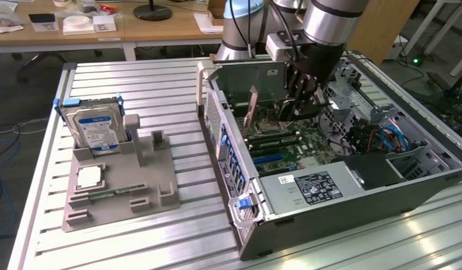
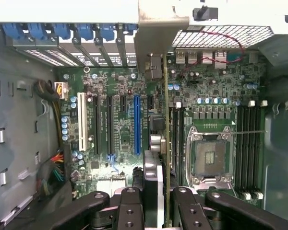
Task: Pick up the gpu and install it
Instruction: 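Insert the gpu into the slot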
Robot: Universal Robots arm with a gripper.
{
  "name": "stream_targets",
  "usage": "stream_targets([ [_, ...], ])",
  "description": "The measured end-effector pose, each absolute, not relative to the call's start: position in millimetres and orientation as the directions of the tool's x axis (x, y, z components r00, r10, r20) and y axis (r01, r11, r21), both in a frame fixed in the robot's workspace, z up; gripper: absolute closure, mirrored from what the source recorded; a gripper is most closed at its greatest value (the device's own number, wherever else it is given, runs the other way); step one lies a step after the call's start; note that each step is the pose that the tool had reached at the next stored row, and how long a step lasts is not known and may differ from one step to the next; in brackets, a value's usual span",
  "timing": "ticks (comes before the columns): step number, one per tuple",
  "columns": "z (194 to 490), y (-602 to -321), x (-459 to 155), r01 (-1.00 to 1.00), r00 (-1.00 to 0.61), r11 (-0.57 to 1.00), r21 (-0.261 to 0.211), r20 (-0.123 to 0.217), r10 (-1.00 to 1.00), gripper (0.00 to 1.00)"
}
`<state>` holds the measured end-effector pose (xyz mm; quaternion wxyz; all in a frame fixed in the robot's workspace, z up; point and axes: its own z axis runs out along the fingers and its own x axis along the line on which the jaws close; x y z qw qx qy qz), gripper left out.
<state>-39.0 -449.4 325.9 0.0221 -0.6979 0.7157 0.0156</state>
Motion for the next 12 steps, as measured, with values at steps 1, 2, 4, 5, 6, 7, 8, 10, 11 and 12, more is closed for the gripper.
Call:
stream_targets([
  [1,325,-450,-39,-1.0,-0.025,0.025,-0.008,-0.053,-0.998,0.72],
  [2,324,-451,-39,-1.0,-0.025,0.025,-0.008,-0.053,-0.998,0.72],
  [4,323,-452,-39,-1.0,-0.025,0.026,-0.008,-0.053,-0.998,0.72],
  [5,322,-452,-39,-1.0,-0.025,0.026,-0.008,-0.053,-0.998,0.72],
  [6,322,-453,-39,-1.0,-0.025,0.026,-0.008,-0.053,-0.998,0.72],
  [7,321,-453,-39,-1.0,-0.025,0.026,-0.008,-0.053,-0.998,0.72],
  [8,320,-453,-39,-1.0,-0.025,0.026,-0.008,-0.053,-0.998,0.72],
  [10,317,-453,-41,-1.0,-0.025,0.025,-0.008,-0.053,-0.998,0.72],
  [11,316,-453,-41,-1.0,-0.025,0.026,-0.008,-0.053,-0.998,0.72],
  [12,314,-453,-41,-1.0,-0.025,0.025,-0.008,-0.053,-0.998,0.72],
])
